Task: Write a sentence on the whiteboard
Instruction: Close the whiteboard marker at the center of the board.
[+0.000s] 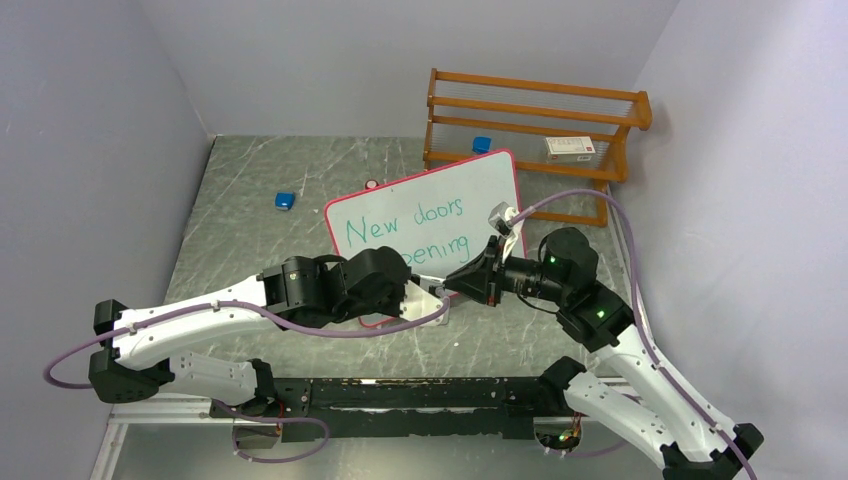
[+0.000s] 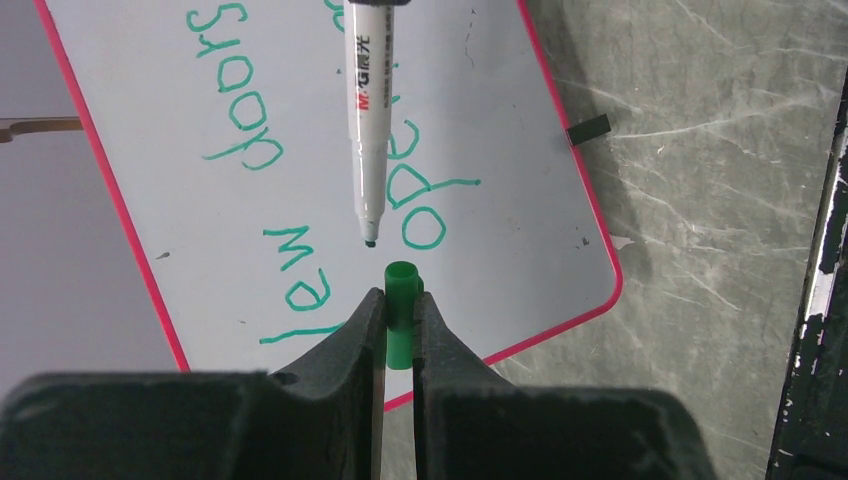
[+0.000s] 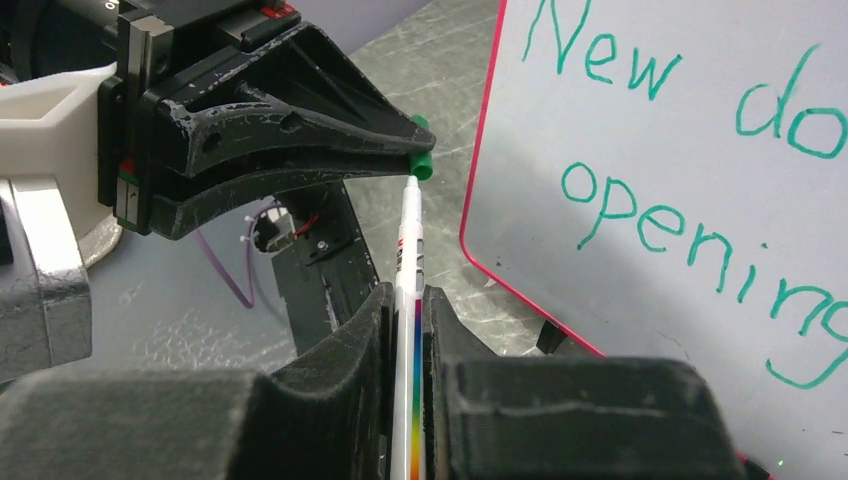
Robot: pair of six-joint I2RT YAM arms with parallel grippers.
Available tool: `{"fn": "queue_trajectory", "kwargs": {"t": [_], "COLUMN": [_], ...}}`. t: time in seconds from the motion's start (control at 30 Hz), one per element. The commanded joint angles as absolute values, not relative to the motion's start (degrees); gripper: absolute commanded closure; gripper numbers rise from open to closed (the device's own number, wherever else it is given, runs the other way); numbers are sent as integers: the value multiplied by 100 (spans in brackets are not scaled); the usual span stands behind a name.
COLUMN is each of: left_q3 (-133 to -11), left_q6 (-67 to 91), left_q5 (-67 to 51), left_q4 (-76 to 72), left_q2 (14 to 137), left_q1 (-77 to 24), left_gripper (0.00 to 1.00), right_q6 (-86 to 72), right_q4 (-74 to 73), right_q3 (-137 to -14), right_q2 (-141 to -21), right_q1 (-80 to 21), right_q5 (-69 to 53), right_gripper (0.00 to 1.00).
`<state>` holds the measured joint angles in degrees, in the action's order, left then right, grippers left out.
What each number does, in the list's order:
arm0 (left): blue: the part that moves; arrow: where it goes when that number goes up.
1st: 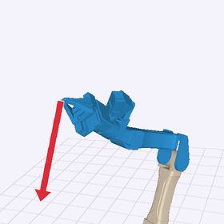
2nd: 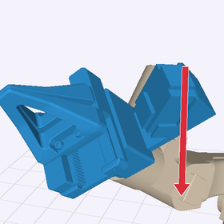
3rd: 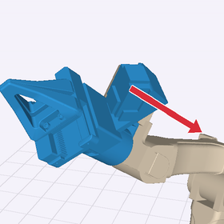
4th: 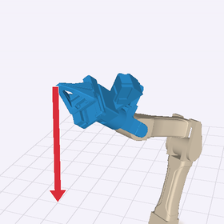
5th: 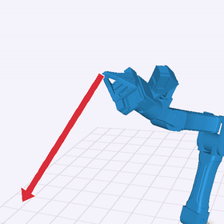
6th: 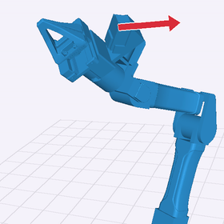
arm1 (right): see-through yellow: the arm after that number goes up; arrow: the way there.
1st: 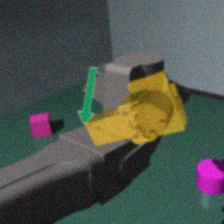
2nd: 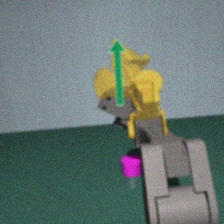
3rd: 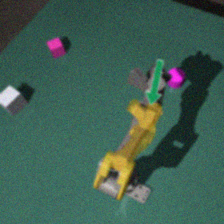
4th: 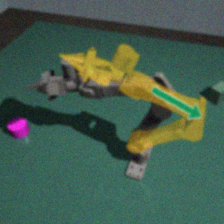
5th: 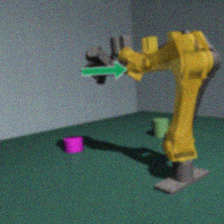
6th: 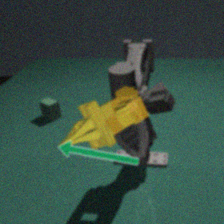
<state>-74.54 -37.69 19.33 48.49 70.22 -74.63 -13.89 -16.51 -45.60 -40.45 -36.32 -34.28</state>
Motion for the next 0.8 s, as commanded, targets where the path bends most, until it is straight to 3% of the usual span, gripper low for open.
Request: {"fn": "queue_trajectory", "kwargs": {"t": [0.0, 0.77], "left_q3": [-7688, -7832], "left_q6": [-3778, -3768], "left_q5": [1879, 1580], "left_q4": [4864, 4836], "left_q2": [6960, 7075], "left_q1": [-7506, -7528], "left_gripper": [95, 95], "right_q6": [-1402, -1530], "right_q4": [-1500, -1288], "right_q3": [-4489, -4350], "right_q2": [-4085, -4130], "right_q1": [-3600, -3595], "right_q5": [-3639, -3544], "right_gripper": [100, 100]}}
